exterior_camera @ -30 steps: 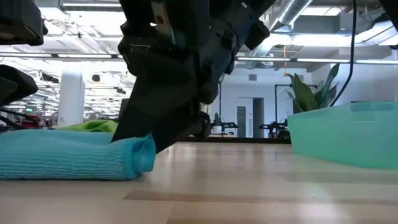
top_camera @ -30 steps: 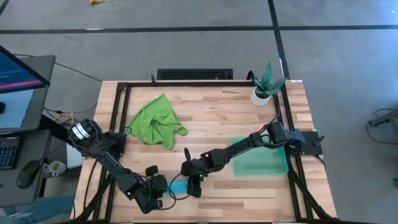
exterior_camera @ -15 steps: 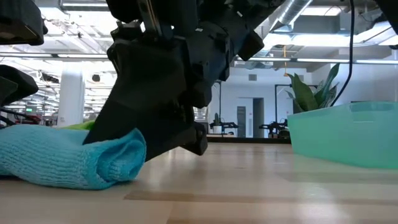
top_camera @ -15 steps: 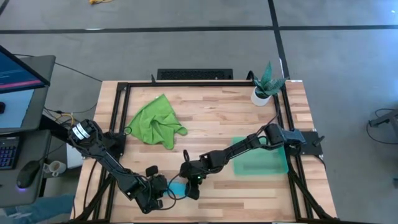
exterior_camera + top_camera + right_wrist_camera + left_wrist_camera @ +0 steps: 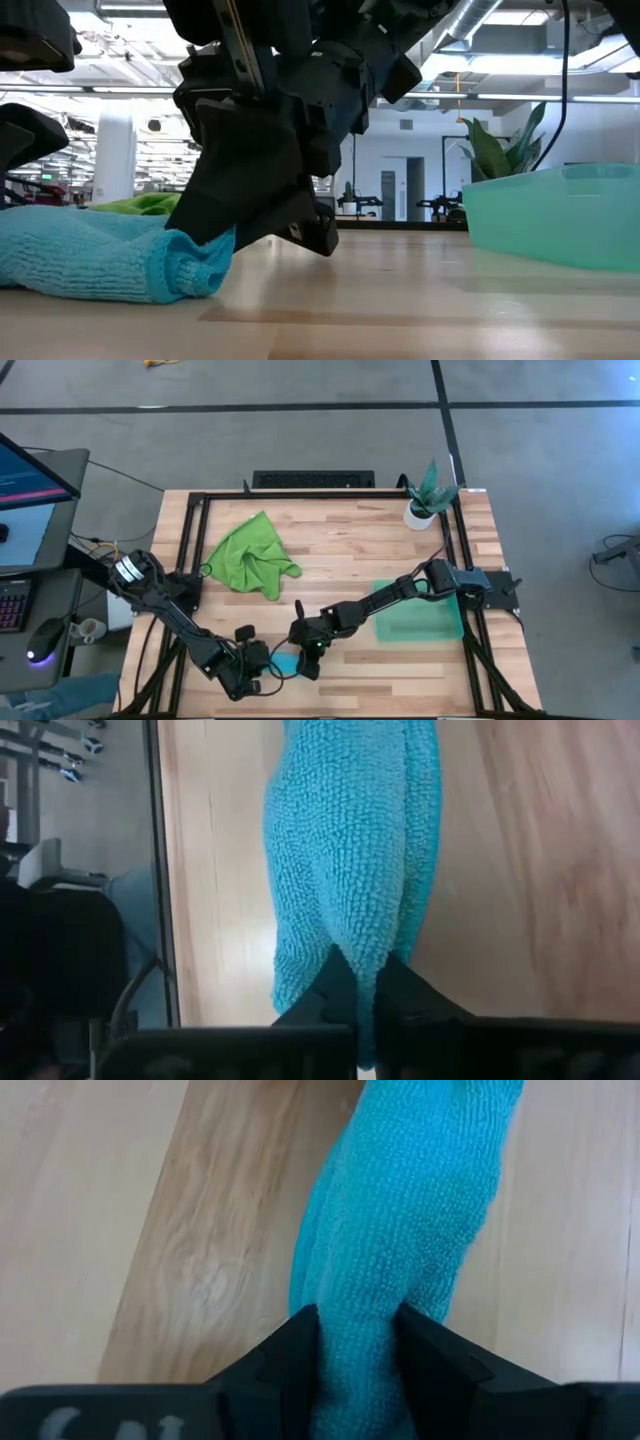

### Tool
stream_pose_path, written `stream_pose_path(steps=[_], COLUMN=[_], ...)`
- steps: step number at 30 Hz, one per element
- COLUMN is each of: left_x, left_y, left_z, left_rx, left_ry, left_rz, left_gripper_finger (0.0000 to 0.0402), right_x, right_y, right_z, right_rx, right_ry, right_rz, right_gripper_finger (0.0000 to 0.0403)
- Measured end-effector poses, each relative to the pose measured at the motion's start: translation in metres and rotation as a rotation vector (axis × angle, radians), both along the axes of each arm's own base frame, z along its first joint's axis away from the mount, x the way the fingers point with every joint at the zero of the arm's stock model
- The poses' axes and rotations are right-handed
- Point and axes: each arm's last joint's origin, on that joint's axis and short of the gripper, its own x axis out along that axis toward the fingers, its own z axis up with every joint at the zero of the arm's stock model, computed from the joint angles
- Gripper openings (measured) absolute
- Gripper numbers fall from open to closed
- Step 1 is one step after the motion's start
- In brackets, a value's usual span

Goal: Roll microfiber towels into tight, uniform cylinder then place into a basket
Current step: Roll the blue microfiber towel

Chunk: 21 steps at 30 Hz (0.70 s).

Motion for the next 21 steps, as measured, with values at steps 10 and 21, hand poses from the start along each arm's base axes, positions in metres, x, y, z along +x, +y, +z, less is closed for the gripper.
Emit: stream_pose_path(steps=[10, 21], left_x=[0.004, 0.013], left_y=[0.004, 0.015], left_z=[0.003, 0.019], left_rx=[-0.069, -0.165], left_ry=[0.045, 0.289], left_rz=[0.029, -0.063], left_gripper_finger=[0.0151, 0.0201], right_x=[0.000, 0.000], right_y=[0.000, 0.002], right_z=[0.000, 0.000], right_rx=[-0.007, -0.011], right_ry=[-0.003, -0.011], right_rz=[0.000, -0.001], right_gripper_finger=[0.0018, 0.0018])
